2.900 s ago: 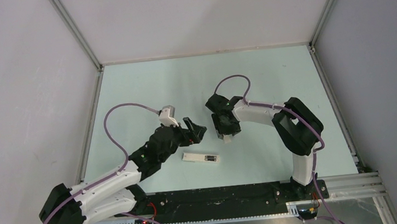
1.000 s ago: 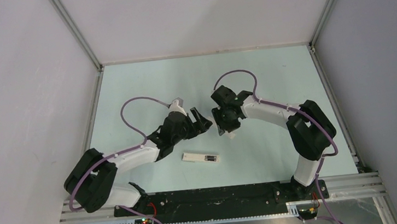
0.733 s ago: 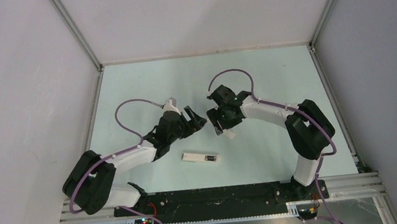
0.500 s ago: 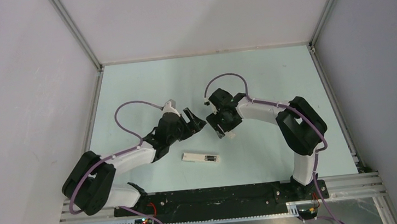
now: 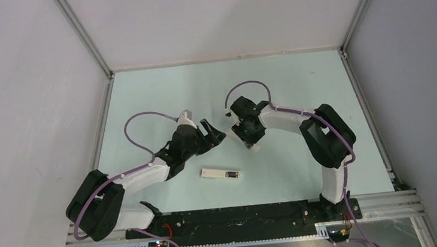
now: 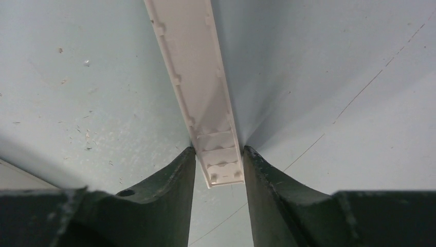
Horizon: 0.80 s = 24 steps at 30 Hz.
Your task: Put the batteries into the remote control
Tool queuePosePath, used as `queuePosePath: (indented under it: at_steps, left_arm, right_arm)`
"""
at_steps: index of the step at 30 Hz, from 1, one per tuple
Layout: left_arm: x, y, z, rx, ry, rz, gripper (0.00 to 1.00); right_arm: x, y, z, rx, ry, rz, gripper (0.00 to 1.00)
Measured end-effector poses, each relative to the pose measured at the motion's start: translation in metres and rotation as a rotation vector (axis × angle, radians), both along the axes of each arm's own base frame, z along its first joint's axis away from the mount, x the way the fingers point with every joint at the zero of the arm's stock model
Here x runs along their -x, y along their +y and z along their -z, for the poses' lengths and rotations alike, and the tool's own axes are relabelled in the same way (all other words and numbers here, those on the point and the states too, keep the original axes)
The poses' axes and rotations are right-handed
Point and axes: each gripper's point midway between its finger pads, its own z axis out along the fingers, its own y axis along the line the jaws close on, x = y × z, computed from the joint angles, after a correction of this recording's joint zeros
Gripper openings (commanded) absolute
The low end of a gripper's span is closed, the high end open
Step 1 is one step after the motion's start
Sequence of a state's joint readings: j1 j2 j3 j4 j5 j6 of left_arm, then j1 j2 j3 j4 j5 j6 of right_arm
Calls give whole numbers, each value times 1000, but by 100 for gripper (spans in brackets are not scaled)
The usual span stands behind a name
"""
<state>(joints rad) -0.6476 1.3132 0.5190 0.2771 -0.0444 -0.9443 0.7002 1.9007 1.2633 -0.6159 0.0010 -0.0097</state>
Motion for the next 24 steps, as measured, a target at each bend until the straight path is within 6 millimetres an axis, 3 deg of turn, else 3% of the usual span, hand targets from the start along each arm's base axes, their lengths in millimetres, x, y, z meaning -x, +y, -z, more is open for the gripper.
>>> queuePosePath:
  at_steps: [8,24]
  left_arm:
    - [2,-2,0,5,3,12,87]
    - [3,-10,11,4,41,48,87]
  right_arm:
    - [1,1,0,5,-5,-3,36]
    - [13,10,-4,-22,21,8,36]
